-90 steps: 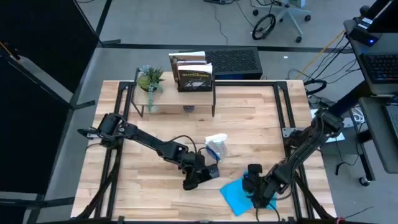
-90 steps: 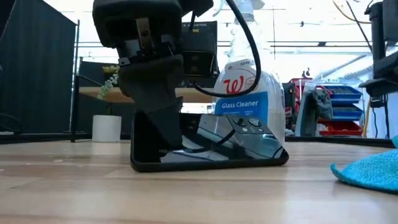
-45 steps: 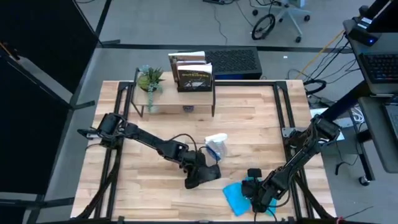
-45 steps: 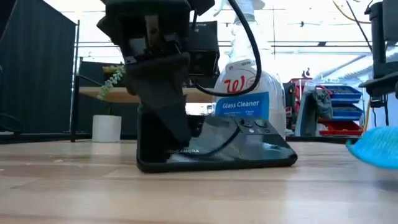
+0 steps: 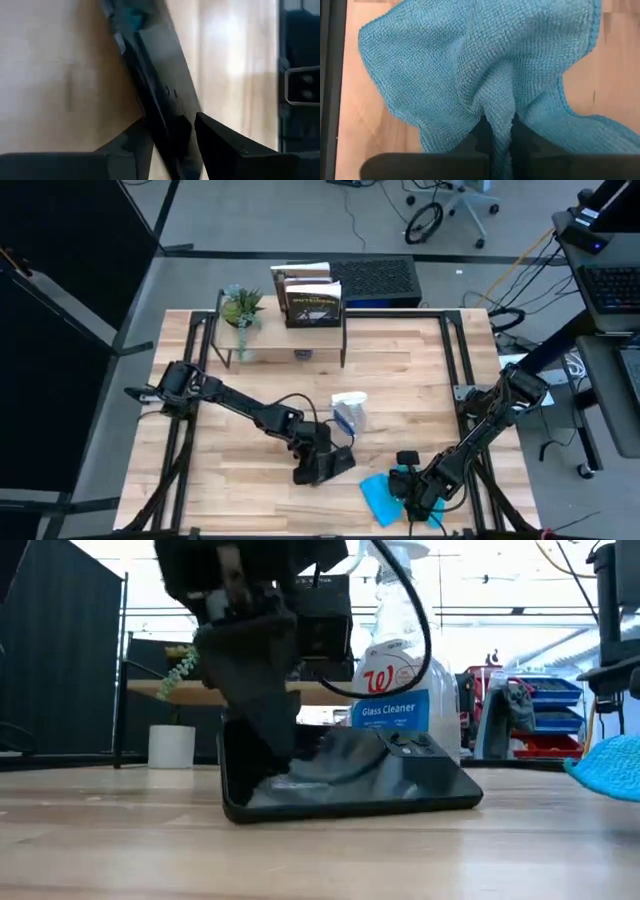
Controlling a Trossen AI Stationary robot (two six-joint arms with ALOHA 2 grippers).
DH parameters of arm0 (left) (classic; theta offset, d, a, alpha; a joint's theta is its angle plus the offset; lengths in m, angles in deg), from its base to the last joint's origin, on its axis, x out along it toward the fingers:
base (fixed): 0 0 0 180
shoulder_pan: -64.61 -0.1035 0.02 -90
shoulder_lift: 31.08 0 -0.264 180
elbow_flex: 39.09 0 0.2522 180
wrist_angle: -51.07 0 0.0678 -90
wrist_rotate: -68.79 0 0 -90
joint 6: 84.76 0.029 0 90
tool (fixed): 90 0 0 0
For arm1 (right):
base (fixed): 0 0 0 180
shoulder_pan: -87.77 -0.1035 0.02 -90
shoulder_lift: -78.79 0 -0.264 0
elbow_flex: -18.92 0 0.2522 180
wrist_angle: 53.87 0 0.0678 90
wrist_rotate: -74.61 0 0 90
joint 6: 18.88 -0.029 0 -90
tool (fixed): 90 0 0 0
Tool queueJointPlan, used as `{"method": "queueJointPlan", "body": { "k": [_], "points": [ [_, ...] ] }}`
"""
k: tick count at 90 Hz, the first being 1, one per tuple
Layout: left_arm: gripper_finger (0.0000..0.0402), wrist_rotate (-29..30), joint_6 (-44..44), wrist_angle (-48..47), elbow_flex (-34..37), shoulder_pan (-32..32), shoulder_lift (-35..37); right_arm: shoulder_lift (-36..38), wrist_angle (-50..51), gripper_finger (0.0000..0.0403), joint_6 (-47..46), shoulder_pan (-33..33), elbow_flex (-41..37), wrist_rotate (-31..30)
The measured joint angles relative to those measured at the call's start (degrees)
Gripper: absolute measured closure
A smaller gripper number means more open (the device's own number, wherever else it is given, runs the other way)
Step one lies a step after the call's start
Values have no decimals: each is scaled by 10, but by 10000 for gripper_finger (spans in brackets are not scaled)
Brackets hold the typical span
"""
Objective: Apply microfiber cloth
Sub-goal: Wipe the back of the black cellphone with a blue microfiber cloth
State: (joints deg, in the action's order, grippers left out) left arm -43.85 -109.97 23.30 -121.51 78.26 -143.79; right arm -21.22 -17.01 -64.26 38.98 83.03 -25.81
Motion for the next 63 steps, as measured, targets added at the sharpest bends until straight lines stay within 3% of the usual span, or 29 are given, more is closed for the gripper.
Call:
{"method": "queueJointPlan", "body": {
  "k": [24, 43, 63],
  "points": [
    [276, -3, 20, -35, 0, -18, -1, 0, -7, 397, -7, 1, 0, -31],
    [276, 32, 22, -93, 0, -30, 25, 0, -11, 397, 17, 7, 0, -33],
    [276, -20, 46, -85, 1, -28, 33, 0, -14, 397, 30, 11, 0, -35]
  ]
}}
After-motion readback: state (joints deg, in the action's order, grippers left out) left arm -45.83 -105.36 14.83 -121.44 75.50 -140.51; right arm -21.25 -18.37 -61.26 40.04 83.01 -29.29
